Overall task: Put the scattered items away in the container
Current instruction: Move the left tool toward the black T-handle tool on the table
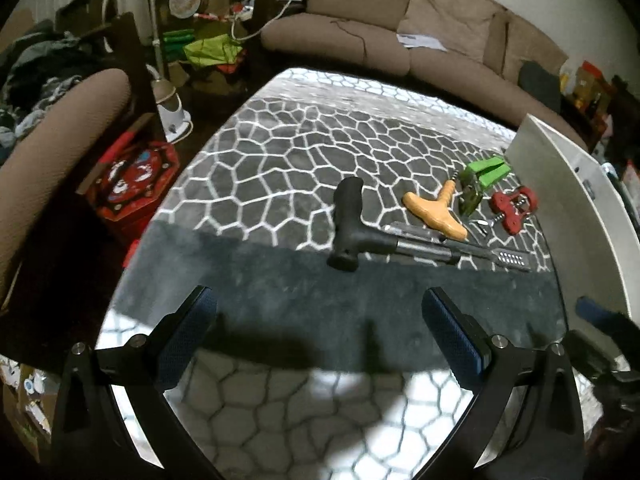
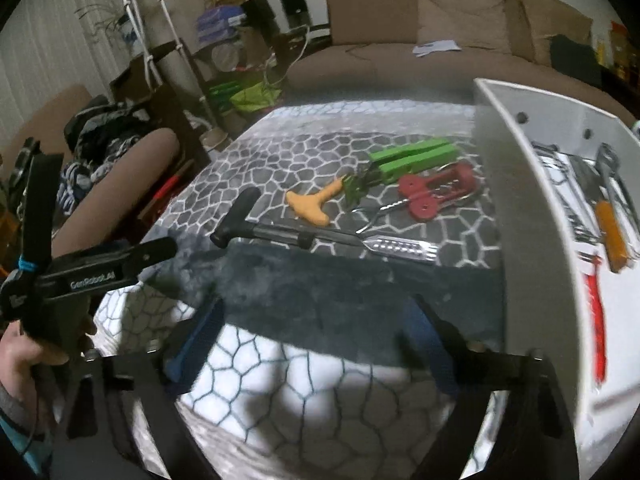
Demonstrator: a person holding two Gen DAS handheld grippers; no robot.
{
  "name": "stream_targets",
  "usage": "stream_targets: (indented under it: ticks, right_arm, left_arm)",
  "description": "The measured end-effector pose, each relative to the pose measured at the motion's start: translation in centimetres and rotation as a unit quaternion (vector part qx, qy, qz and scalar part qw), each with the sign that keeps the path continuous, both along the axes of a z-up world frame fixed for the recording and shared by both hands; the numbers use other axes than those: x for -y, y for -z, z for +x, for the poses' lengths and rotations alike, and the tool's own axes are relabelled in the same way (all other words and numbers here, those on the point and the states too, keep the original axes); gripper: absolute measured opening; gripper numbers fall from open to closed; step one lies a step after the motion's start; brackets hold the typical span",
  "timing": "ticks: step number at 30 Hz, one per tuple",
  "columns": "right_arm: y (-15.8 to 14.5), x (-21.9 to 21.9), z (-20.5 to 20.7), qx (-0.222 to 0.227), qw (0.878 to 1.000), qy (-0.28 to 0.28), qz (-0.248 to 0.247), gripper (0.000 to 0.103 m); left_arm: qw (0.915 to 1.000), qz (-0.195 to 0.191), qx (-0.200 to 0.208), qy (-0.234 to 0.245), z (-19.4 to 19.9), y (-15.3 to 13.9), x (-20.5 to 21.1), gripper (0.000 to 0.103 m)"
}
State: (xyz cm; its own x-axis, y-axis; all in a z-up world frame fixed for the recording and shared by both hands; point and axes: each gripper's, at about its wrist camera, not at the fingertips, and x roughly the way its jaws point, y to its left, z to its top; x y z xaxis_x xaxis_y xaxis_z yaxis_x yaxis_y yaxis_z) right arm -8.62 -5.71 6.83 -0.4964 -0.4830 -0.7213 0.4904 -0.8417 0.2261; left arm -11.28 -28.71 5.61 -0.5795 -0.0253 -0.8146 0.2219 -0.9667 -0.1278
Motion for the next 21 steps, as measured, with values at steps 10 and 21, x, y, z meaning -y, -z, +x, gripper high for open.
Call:
stream_targets:
  ticks: [10, 21]
  right_arm:
    - [4.3, 1.6, -5.1, 0.041, 0.999, 0.005, -0.025, 0.038]
    - [5.1, 6.1, -6.5, 0.014, 0.996, -0.094, 0.000, 0.025]
  left_arm:
    - [0.9989, 0.038, 0.021, -0.015, -4.5, 3.6, 0.3, 0.093]
    - [0.9986, 0.046, 0.024, -0.002, -4.4, 4.9, 2.2, 0.077]
